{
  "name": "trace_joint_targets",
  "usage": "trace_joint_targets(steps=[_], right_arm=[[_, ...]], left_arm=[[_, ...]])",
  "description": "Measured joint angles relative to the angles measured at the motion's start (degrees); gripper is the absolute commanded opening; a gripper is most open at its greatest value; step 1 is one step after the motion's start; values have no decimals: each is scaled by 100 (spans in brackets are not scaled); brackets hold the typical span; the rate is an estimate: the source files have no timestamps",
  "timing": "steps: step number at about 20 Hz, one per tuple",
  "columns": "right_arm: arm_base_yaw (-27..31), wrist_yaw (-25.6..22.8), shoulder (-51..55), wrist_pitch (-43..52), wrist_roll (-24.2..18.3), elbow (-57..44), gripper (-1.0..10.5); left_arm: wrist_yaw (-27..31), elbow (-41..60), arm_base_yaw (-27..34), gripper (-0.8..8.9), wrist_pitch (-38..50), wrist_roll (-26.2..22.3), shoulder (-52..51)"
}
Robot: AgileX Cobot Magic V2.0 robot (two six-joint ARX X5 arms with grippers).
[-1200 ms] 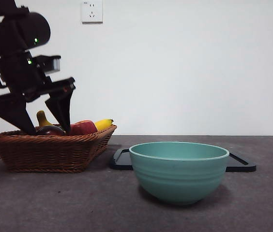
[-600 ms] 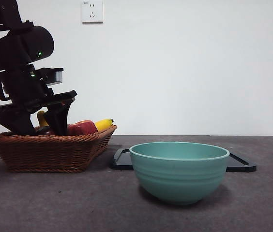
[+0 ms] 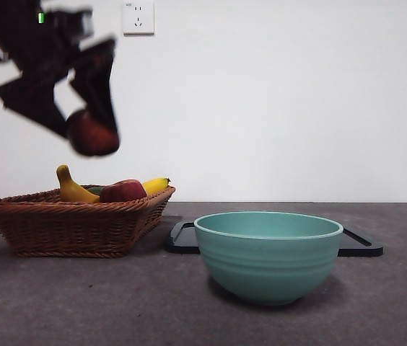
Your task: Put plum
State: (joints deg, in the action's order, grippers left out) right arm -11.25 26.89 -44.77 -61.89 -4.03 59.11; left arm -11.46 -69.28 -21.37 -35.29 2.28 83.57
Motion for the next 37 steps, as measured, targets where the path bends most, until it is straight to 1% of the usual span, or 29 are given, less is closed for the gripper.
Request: trace_joint_targets(steps=[3,5,9,12,15,16,18,21,23,25,32,35,37], right_arm=[[0,-2,0,0,-2,0,400],[0,0,0,0,0,0,400],[0,-2,0,0,0,0,400],[0,0,0,0,0,0,400],[0,-2,0,0,0,0,400],[0,-2,0,0,0,0,400],[0,-2,0,0,0,0,400],[0,-2,0,0,0,0,400],[0,-2,0,0,-2,0,400],[0,-2,0,0,-2,0,400],[0,-2,0,2,0,0,400],[0,-2,0,0,0,0,400],[0,-2,0,0,0,0,400]], left_arm=[[-46,0,-671,297,-13,15,-466],[-52,-11,-1224,297,63,15,-551],[-50,-11,-2129,297,153,15,-328],[-48,-11,-2555,297,426,11,109],[9,-11,-2806,297,780,-13,608],[114,-11,-2883,297,881,-44,789],[262,-11,-2990,297,990,-153,1128],[286,-11,-3082,297,1069,-291,1547],[553,-11,-3156,297,1064,-358,1729],[702,-11,-3198,298,1067,-485,1810],[723,-11,-3237,318,1036,-800,1851],[726,-11,-3239,411,1021,-890,1851],[728,-11,-3239,410,1016,-907,1851]])
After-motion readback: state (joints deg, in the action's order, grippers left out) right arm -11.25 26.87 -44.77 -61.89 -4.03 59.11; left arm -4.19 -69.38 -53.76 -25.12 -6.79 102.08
